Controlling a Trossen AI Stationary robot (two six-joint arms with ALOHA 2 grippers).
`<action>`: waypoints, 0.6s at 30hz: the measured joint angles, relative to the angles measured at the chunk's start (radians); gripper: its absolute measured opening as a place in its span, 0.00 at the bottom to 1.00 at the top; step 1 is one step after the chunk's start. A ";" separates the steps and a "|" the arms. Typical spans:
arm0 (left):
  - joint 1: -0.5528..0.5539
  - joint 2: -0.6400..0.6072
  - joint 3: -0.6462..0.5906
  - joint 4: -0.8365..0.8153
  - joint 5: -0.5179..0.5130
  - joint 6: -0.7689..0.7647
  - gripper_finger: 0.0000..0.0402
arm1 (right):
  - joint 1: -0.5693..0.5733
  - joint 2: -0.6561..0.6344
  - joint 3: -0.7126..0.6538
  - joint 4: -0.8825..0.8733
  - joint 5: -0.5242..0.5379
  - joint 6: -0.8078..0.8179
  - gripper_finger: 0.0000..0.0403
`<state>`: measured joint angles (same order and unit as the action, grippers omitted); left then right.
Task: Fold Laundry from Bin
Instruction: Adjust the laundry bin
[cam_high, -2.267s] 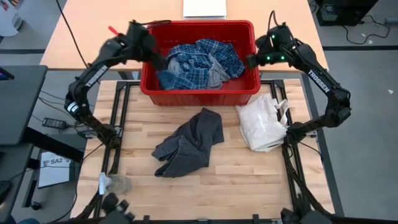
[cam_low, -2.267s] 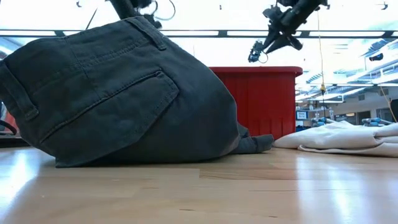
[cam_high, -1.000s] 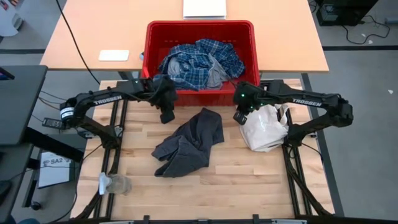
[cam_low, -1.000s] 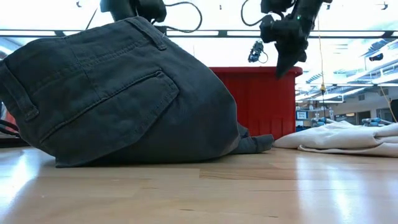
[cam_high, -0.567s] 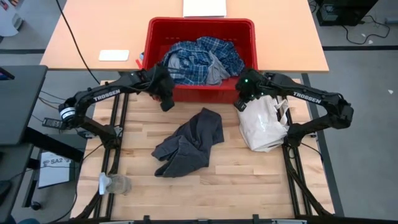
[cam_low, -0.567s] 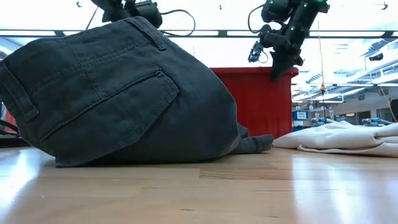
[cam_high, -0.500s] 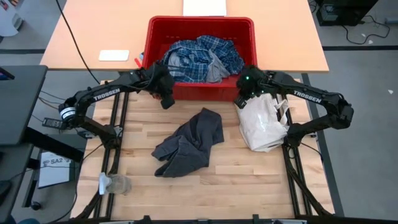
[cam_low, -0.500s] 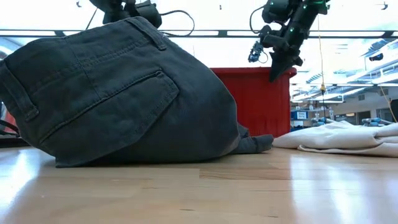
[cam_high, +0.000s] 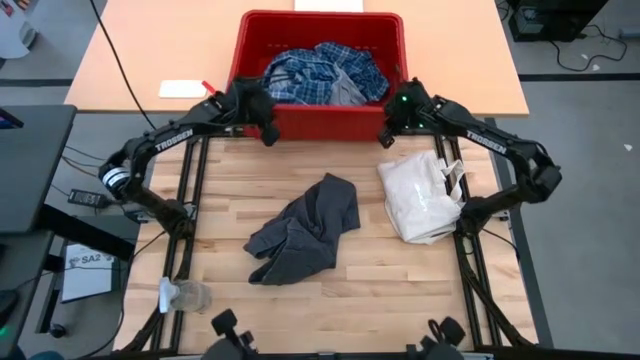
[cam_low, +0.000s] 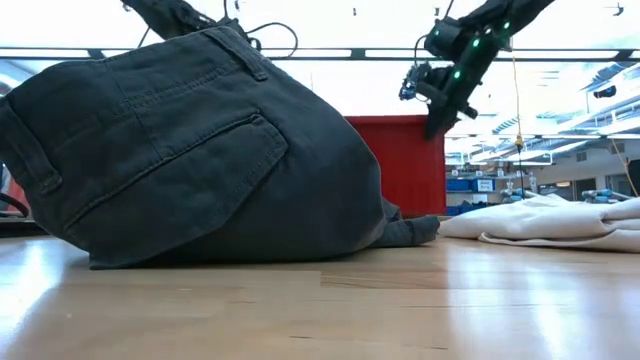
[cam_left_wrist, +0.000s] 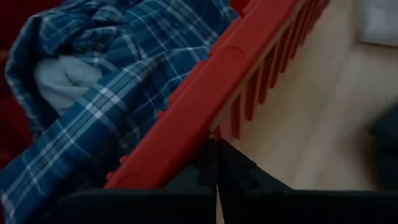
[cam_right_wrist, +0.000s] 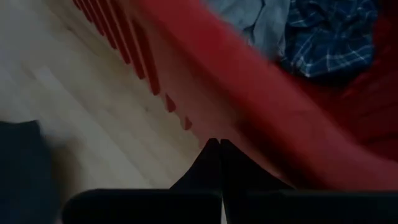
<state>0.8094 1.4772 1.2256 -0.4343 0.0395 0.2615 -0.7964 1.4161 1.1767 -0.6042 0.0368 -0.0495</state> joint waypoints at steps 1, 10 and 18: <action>0.008 0.011 0.001 0.016 0.000 0.002 0.01 | -0.006 0.015 0.000 0.015 0.000 -0.003 0.00; 0.063 0.045 -0.002 0.171 0.008 0.008 0.01 | -0.063 0.084 0.001 0.201 -0.016 0.044 0.01; 0.084 0.027 0.086 -0.023 -0.012 -0.025 0.11 | -0.085 0.067 0.001 0.175 -0.075 0.133 0.06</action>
<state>0.8934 1.5043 1.3114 -0.4570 0.0278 0.2367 -0.8810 1.4833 1.1774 -0.4287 -0.0385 0.0832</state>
